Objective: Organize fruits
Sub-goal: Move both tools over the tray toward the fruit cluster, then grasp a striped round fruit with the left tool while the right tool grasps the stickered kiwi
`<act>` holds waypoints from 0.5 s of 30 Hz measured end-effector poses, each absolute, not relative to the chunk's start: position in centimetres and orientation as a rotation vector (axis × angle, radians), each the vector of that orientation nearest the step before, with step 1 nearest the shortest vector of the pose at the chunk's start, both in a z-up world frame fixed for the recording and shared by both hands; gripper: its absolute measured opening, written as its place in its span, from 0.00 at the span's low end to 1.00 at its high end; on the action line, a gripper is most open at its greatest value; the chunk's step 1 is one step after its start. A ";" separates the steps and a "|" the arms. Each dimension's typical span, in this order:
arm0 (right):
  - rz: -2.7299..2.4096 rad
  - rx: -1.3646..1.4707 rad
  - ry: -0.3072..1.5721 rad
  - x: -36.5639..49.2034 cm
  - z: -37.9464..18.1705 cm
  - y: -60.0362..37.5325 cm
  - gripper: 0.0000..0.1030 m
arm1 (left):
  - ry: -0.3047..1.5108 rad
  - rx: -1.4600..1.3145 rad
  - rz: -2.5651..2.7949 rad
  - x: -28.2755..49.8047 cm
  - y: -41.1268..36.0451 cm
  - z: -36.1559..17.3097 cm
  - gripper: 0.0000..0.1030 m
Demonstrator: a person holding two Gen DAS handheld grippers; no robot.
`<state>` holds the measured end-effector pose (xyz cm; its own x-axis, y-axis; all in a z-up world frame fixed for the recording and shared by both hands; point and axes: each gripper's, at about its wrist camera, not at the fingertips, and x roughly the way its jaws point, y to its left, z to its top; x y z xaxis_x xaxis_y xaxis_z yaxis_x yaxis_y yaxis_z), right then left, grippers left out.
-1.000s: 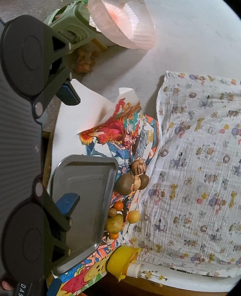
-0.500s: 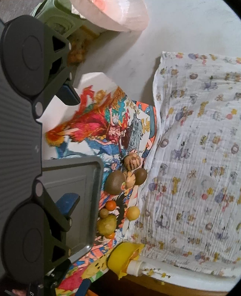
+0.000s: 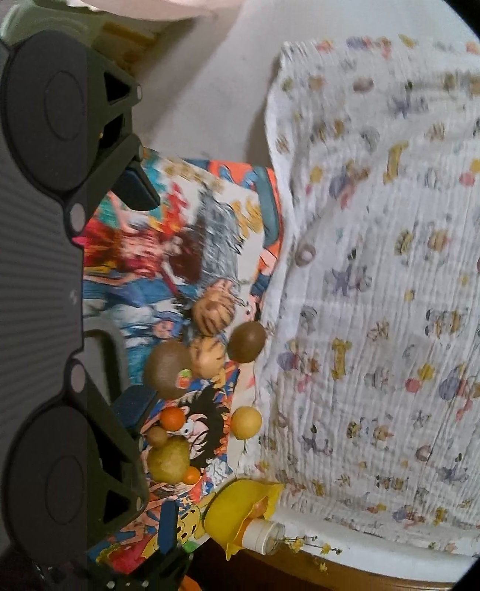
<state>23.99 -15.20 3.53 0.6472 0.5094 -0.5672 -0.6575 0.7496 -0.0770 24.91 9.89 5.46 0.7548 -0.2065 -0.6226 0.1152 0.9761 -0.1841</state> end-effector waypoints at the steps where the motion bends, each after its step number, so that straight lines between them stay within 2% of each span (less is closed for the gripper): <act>1: 0.679 -0.288 0.569 24.9 3.3 -14.8 1.00 | 0.698 -0.131 -0.189 26.0 9.9 5.2 0.99; 15: 0.714 -0.307 0.628 31.5 0.3 -12.3 0.99 | 0.790 0.041 -0.336 37.3 8.1 0.7 0.99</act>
